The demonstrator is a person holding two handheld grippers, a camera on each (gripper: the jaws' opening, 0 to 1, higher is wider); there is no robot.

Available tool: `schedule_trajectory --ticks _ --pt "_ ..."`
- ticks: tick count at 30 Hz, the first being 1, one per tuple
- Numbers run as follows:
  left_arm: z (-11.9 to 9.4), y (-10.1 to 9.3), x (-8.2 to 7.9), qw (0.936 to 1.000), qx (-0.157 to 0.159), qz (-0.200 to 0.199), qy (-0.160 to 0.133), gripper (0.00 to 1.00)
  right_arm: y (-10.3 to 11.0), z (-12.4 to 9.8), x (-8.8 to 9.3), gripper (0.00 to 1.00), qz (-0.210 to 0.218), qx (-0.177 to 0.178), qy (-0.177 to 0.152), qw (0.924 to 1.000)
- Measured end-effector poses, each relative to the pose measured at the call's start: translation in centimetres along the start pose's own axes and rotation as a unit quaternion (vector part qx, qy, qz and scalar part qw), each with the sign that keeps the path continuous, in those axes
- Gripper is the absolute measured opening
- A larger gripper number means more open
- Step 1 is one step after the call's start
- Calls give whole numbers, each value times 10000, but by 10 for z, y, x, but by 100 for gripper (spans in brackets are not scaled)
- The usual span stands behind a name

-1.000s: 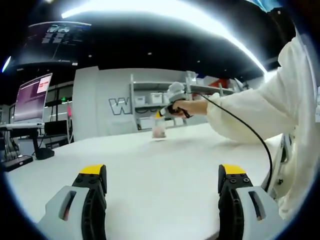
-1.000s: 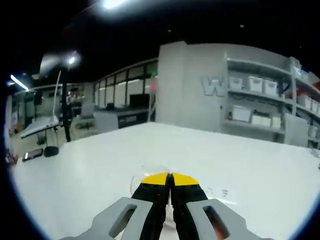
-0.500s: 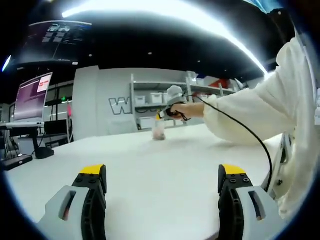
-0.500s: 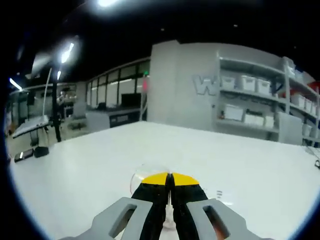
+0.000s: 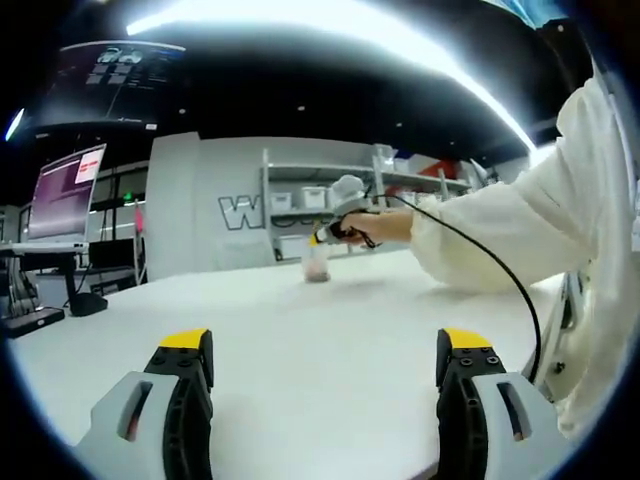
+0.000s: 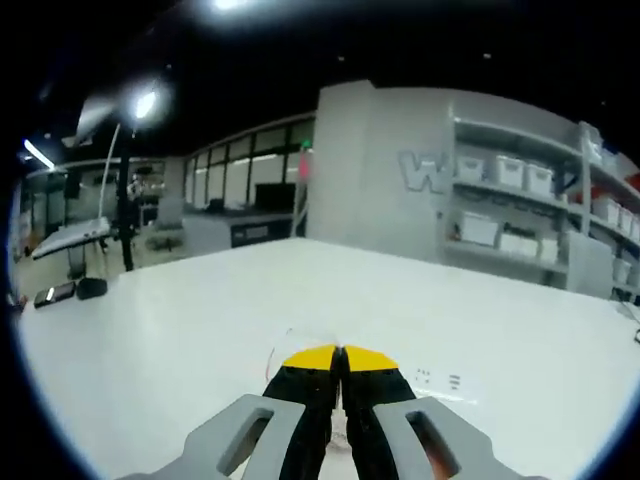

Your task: Open the resealable bag by pulling the two sides of the seal apart until the entire bag opening is separated and visibly accessible.

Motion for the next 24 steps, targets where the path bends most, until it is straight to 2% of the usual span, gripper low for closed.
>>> schedule_trajectory --ticks 4,11,13,16,19,22,24 --pt "-1 0 0 10000 -2 14 2 91 6 -4 3 0 118 -128 27 9998" --pt "-1 -1 -1 10000 -2 29 9 91 17 -6 1 0 72 -363 113 9993" --pt "-1 -1 -1 10000 -3 46 17 91 24 -6 2 0 134 -526 132 9984" --pt "-2 -1 -1 10000 -8 84 34 91 39 -9 6 0 267 -970 233 9947" --pt "-2 -2 -1 10000 -5 91 34 91 50 -11 9 0 116 -1121 343 9930" --pt "-3 -2 -1 10000 1 89 34 91 58 -11 13 9 -22 -1281 519 9904" --pt "-3 -2 -2 10000 -2 97 15 91 61 -11 15 8 -86 -1310 554 9898"
Point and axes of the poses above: the point that each gripper's makers call its tool centre point, and the gripper's own axes: z roughly forward along the fingers, y roughly to its left, x roughly out of its underside, the point moved 9 cm from there along -z, roughly backward along the fingers, and after that the axes turned 6 degrees about -y, right-handed, at the moved point
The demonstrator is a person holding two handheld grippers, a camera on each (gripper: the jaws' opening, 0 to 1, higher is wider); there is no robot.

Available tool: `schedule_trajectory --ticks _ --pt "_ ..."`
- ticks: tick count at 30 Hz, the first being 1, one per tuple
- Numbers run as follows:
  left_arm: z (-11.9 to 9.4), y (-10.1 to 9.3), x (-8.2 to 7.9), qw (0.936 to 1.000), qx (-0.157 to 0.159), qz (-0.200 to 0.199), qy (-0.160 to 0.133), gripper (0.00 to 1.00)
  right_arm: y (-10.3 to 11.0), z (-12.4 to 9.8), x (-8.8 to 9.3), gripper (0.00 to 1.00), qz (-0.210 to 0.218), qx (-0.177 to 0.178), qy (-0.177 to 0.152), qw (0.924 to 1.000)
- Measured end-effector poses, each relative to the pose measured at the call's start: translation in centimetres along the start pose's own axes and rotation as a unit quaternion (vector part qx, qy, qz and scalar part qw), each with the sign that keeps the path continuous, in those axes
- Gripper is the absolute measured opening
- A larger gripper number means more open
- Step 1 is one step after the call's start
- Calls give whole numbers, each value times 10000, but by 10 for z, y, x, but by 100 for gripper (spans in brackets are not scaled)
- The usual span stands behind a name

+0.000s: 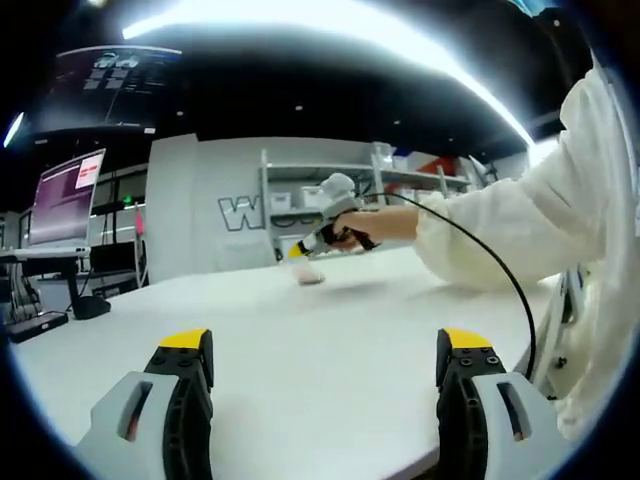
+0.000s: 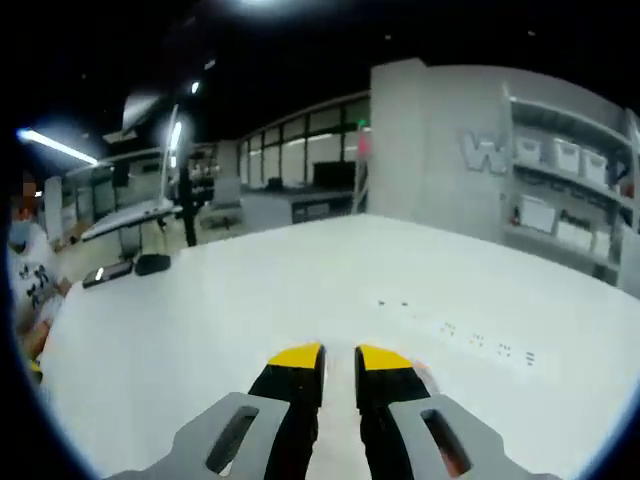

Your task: Open the resealable bag by pulling the two sides of the seal apart until the entire bag opening is separated and visibly accessible.

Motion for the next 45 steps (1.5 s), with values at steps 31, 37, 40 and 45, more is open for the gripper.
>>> schedule_trajectory --ticks 31,37,40,45 --pt "1 -3 -5 10000 32 -4 -89 91 -12 -11 -4 17 466 221 -677 9964" --pt "1 -4 -7 9999 38 11 -101 91 -8 -9 0 27 489 93 -652 9966" --pt "1 -5 -7 9999 56 19 -82 91 -4 -10 -1 32 419 61 -739 9964" --pt "1 -5 -10 9999 58 -6 -120 91 -2 -11 -4 46 251 59 -881 9958"
Point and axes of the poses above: the point that each gripper's makers call its tool centre point, and the gripper's own axes: z roughly forward along the fingers, y roughly to its left, x roughly out of its underside, the point moved 9 cm from there along -z, roughly backward along the fingers, and after that the axes turned 6 degrees about -y, right-handed, at the moved point
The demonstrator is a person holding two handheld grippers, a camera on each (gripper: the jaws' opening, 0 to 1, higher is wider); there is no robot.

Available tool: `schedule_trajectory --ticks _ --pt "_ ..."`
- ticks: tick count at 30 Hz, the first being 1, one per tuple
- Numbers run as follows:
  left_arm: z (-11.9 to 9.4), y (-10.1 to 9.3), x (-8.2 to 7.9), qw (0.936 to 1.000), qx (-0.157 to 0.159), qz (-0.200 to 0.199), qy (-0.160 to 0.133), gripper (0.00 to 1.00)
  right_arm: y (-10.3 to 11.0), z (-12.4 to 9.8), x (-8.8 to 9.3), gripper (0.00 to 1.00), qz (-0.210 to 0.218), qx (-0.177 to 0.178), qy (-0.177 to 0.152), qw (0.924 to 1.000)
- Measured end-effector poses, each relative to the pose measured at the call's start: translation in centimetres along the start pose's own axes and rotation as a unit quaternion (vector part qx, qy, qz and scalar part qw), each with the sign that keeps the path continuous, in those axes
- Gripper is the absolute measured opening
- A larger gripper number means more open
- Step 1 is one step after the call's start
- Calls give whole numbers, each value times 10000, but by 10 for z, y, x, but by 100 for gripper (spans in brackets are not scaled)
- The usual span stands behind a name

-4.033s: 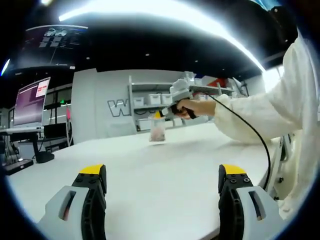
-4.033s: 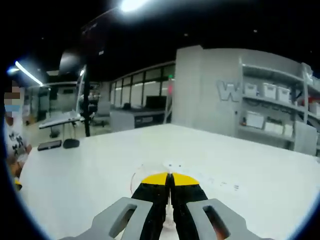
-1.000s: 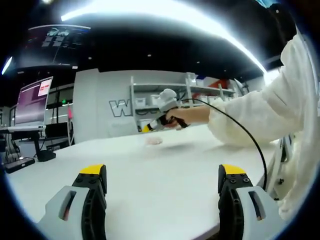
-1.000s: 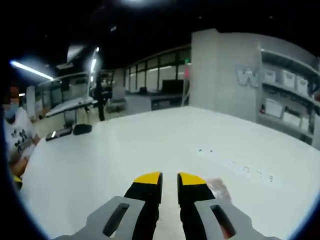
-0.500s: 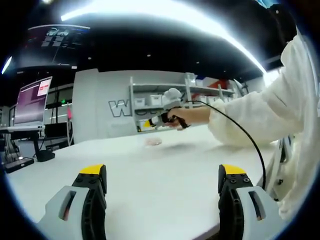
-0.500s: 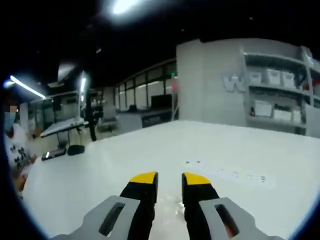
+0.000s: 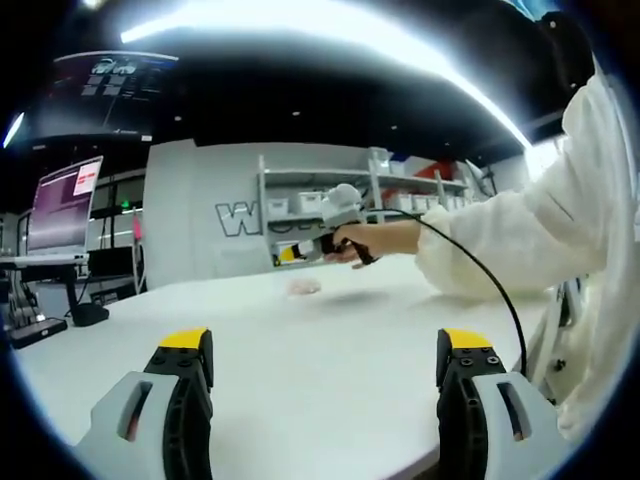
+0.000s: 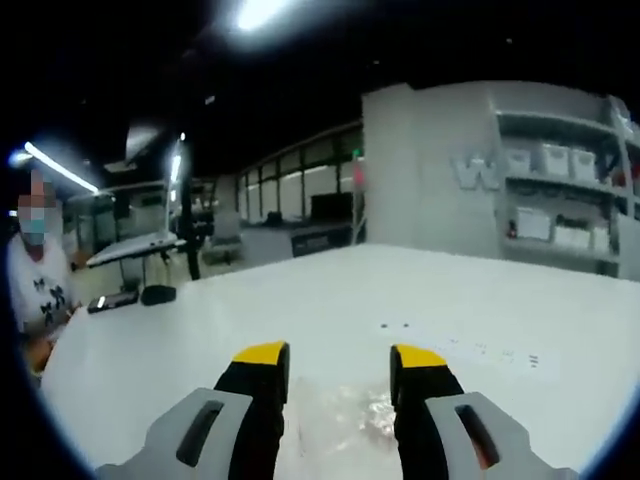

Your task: Open the resealable bag by pulling the two sides of the seal apart until the entire bag opening is separated and visibly accessible.

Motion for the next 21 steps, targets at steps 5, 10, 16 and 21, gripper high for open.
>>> schedule_trajectory --ticks 5,10,16,21 --pt "0 0 -6 10000 -19 10 -55 92 0 -1 -4 69 -89 24 -284 9996" --pt "0 -1 -10 9996 -64 -186 182 93 4 -3 -2 74 -233 -39 -245 9994" --pt "-1 -3 -11 9994 -65 -334 93 95 9 -4 0 97 -454 -127 -309 9984" --pt "-1 -6 -14 9994 -44 -344 44 96 8 -10 0 100 -1033 66 -270 9943"
Point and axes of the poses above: the point that each gripper's makers call its tool centre point, and the gripper's own axes: z roughly forward along the fingers, y roughly to its left, x roughly out of its underside, the point moved 9 cm from there along -z, roughly backward along the fingers, and after that the axes turned 6 degrees about -y, right-handed, at the moved point
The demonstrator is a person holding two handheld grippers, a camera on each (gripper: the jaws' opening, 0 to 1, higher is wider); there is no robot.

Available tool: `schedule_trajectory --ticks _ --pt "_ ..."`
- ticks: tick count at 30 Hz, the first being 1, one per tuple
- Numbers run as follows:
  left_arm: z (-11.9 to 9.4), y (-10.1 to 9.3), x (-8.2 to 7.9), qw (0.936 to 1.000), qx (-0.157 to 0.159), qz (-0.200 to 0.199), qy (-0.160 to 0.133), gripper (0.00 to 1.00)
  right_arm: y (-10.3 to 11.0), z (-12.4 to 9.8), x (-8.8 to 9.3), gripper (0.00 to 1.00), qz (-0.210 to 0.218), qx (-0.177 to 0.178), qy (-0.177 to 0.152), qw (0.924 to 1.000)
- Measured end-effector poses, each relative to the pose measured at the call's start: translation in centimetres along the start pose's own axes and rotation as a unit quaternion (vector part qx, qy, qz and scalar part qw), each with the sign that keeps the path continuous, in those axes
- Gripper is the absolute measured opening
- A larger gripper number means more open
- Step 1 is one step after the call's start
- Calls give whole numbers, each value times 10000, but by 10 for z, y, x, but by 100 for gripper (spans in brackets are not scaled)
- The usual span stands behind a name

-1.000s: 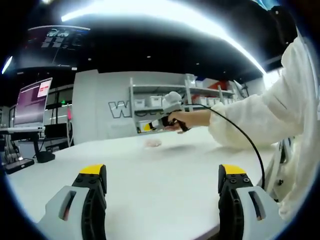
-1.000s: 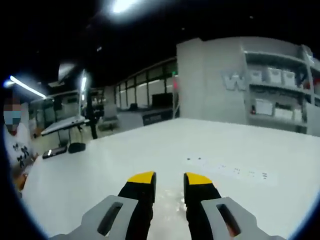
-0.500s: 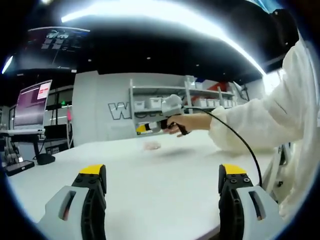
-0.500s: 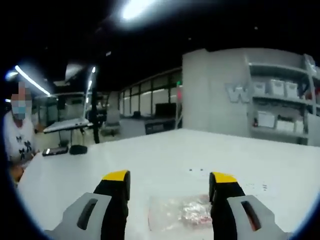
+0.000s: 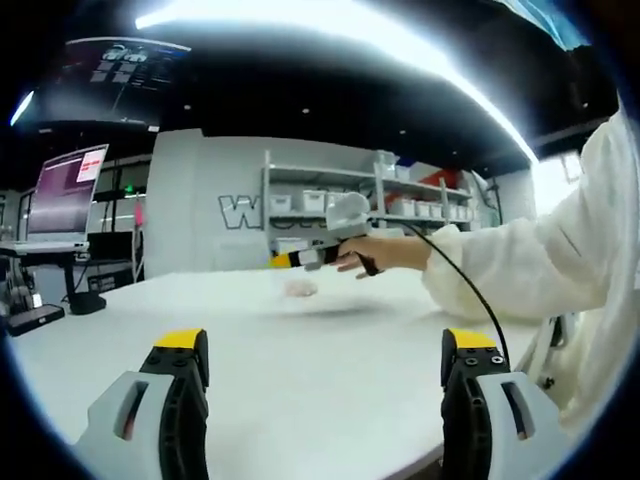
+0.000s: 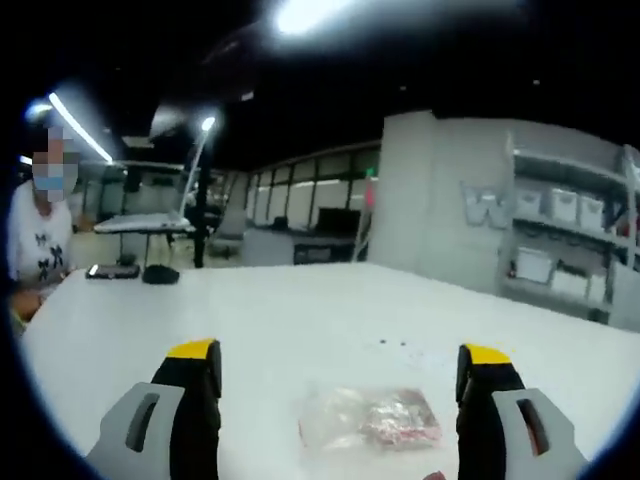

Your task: Open the resealable bag by pulling the two sides of the seal apart until the entire bag opening is separated and visibly accessible.

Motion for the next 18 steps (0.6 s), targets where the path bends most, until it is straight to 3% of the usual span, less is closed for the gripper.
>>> schedule_trajectory --ticks 4,9,18 --pt "0 0 -3 10000 -13 22 -47 98 -2 -7 0 100 -102 52 -6 9999" --pt "1 -3 -5 9999 2 -81 -127 99 -3 -17 3 100 377 34 -95 9992" --pt "2 -8 -7 9996 53 -250 -145 100 -9 -35 3 100 257 150 -134 9995"
Point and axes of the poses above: the point that each gripper's makers call its tool centre point, and the gripper's own axes: z roughly forward along the fingers, y roughly to its left, x roughly out of its underside, the point moved 9 cm from there along -z, roughly backward along the fingers, and after that the axes turned 6 degrees about -y, right-handed, at the moved point
